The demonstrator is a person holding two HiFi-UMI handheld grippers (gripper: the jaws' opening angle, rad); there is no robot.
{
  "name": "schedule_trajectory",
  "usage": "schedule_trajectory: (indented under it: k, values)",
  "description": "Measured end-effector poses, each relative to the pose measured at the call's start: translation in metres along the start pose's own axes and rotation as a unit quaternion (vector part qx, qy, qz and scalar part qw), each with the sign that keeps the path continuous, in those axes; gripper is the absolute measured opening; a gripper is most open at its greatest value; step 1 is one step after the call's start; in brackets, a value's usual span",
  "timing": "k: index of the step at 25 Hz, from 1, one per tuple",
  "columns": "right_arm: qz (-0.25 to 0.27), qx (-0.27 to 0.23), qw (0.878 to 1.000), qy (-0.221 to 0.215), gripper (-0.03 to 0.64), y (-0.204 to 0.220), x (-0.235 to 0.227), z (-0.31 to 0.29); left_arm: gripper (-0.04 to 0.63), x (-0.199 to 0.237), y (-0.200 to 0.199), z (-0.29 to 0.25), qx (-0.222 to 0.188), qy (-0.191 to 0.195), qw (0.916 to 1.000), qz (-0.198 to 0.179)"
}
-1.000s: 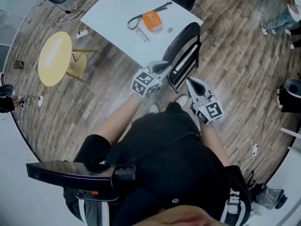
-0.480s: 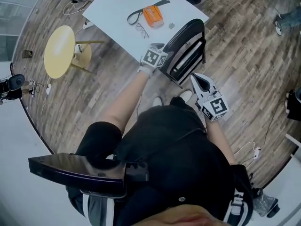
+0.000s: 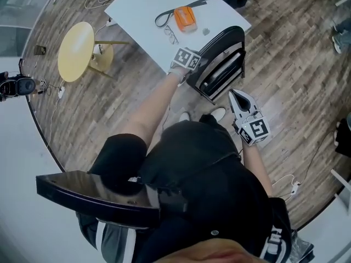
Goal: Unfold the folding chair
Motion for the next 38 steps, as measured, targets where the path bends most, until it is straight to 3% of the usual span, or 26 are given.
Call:
schedule_trajectory:
  k: [1, 3, 4, 9, 12, 17, 22, 26, 29, 38]
  values:
    - [-0.002, 0.0, 1.0, 0.002, 0.008, 0.001, -0.002, 0.002, 0.212, -0.002, 0.001, -0.001, 0.0, 0.004, 1.0, -0.001]
    - [-0.007, 0.0, 1.0, 0.006, 0.008, 0.002, -0.007, 0.005, 0.1, -0.007, 0.0, -0.001, 0.0, 0.007, 1.0, -0.002]
    - [-0.009, 0.001, 1.0, 0.007, 0.009, 0.004, -0.009, 0.006, 0.086, -0.009, 0.0, -0.001, 0.001, 0.003, 1.0, 0.0]
    - [-0.047, 0.021, 0.999, 0.007, 0.009, 0.022, -0.019, 0.005, 0.083, -0.014, 0.0, 0.0, 0.011, -0.007, 0.9999, 0.01]
    - [-0.073, 0.054, 0.995, 0.03, 0.009, 0.047, -0.031, -0.001, 0.08, -0.033, 0.001, 0.0, 0.012, -0.006, 0.9999, 0.005]
    - [-0.17, 0.094, 0.977, 0.083, 0.009, 0.105, -0.058, -0.013, 0.077, -0.082, 0.008, 0.003, 0.006, -0.013, 0.9999, -0.004]
    - [-0.258, 0.126, 0.945, 0.157, 0.009, 0.168, -0.085, -0.024, 0.075, -0.116, 0.013, 0.0, -0.01, -0.023, 0.9996, -0.015]
    - [-0.305, 0.152, 0.907, 0.246, 0.02, 0.21, -0.112, -0.023, 0.072, -0.131, 0.013, -0.001, -0.007, -0.023, 0.9996, -0.014]
    - [-0.33, 0.176, 0.882, 0.288, 0.112, 0.24, -0.13, -0.025, 0.072, -0.14, 0.014, -0.002, -0.005, -0.023, 0.9996, -0.015]
    - [-0.399, 0.203, 0.814, 0.369, 0.271, 0.311, -0.156, -0.044, 0.072, -0.153, 0.017, 0.001, -0.006, -0.018, 0.9996, -0.021]
Point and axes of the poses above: the fingertips, and each gripper's own axes: z backward along the fingers, x to its left, y out of its underside, the point moved 4 cm from there along z, backward along the fingers, and after that the axes turned 6 degrees about -y, right-handed, at the moved point
